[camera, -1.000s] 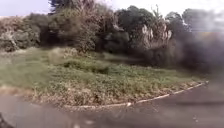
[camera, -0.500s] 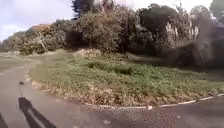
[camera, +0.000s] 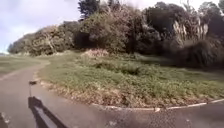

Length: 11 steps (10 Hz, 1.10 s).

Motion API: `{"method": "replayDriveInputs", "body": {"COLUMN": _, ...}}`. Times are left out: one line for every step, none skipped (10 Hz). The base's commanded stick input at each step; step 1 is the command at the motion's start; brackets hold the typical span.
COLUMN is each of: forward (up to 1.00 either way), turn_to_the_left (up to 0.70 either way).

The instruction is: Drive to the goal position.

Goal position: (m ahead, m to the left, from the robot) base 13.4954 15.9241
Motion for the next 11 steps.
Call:
{"method": "replayDriveInputs", "body": {"forward": 0.0, "turn_to_the_left": 0.7}}
{"method": "replayDriveInputs", "body": {"forward": 0.0, "turn_to_the_left": 0.7}}
{"method": "replayDriveInputs", "body": {"forward": 0.0, "turn_to_the_left": 0.7}}
{"method": "replayDriveInputs", "body": {"forward": 0.0, "turn_to_the_left": 0.7}}
{"method": "replayDriveInputs", "body": {"forward": 0.0, "turn_to_the_left": 0.7}}
{"method": "replayDriveInputs", "body": {"forward": 0.0, "turn_to_the_left": 0.7}}
{"method": "replayDriveInputs", "body": {"forward": 0.0, "turn_to_the_left": 0.7}}
{"method": "replayDriveInputs", "body": {"forward": 0.0, "turn_to_the_left": 0.7}}
{"method": "replayDriveInputs", "body": {"forward": 0.0, "turn_to_the_left": 0.7}}
{"method": "replayDriveInputs", "body": {"forward": 0.03, "turn_to_the_left": 0.7}}
{"method": "replayDriveInputs", "body": {"forward": 0.01, "turn_to_the_left": 0.7}}
